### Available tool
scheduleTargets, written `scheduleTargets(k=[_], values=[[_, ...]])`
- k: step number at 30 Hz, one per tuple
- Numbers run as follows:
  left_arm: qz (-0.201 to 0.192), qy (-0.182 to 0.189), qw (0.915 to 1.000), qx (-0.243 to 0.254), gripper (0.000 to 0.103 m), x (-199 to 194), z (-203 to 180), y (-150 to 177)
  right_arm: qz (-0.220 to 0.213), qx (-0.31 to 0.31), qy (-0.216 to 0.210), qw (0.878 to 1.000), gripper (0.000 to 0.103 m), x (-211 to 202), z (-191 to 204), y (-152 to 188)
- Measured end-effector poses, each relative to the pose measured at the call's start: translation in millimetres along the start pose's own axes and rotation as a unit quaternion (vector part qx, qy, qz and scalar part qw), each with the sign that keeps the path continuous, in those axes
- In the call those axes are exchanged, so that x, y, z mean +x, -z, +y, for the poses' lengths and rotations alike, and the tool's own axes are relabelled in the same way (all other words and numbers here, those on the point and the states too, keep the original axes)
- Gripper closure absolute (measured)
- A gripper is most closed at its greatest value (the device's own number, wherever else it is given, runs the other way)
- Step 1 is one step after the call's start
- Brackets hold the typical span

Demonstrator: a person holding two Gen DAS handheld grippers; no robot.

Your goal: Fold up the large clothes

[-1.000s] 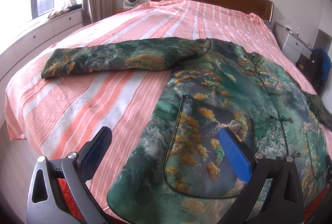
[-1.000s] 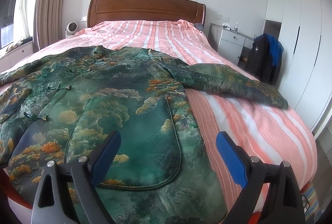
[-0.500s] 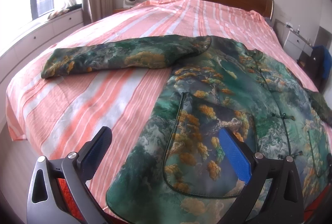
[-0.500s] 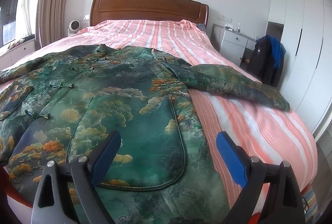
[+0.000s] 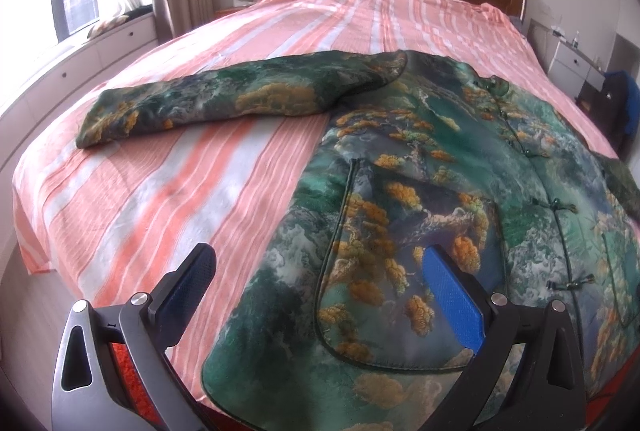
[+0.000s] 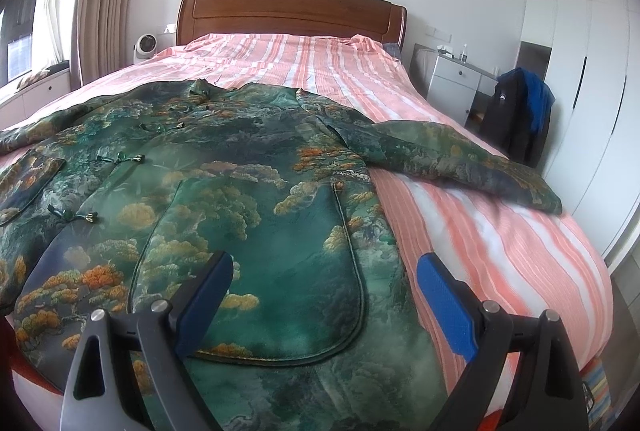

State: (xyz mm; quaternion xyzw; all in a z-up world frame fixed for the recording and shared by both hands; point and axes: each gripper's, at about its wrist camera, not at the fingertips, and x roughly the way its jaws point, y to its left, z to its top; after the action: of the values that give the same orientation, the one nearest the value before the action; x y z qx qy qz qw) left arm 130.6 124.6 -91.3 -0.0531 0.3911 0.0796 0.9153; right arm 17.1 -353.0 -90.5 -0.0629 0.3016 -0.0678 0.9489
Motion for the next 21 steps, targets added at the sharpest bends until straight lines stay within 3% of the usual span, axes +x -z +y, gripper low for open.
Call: scheduleTargets(k=[7,10,13,15,16,19,21], values=[[0.008,-0.002,1.0000,0.001,0.000,2,1,1,0.002,-0.004,-0.001,1.000,0.010,1,2,0],[0.022,-0.022,0.9994,0.013,0.000,9,0,4,0.002,-0.004,-0.004,1.000,0.010,0,2,0],[0.042,-0.032,0.9984,0.020,0.000,11,7,1,0.004,0.023,-0.030,0.999,0.010,-1,-11,-3],[0.049,-0.003,0.9988,-0.005,0.000,8,27,-5,0.007,0.076,-0.052,0.996,0.010,-5,-39,-8],[0.065,0.029,0.9971,-0.028,0.000,9,42,-8,0.014,0.100,-0.059,0.993,0.010,-6,-53,-9],[0.144,0.109,0.9815,-0.065,0.000,27,73,-7,0.077,0.157,-0.079,0.981,0.010,7,-100,-7],[0.171,0.120,0.9759,-0.061,0.000,34,78,-2,0.127,0.173,-0.096,0.972,0.010,18,-117,-2]])
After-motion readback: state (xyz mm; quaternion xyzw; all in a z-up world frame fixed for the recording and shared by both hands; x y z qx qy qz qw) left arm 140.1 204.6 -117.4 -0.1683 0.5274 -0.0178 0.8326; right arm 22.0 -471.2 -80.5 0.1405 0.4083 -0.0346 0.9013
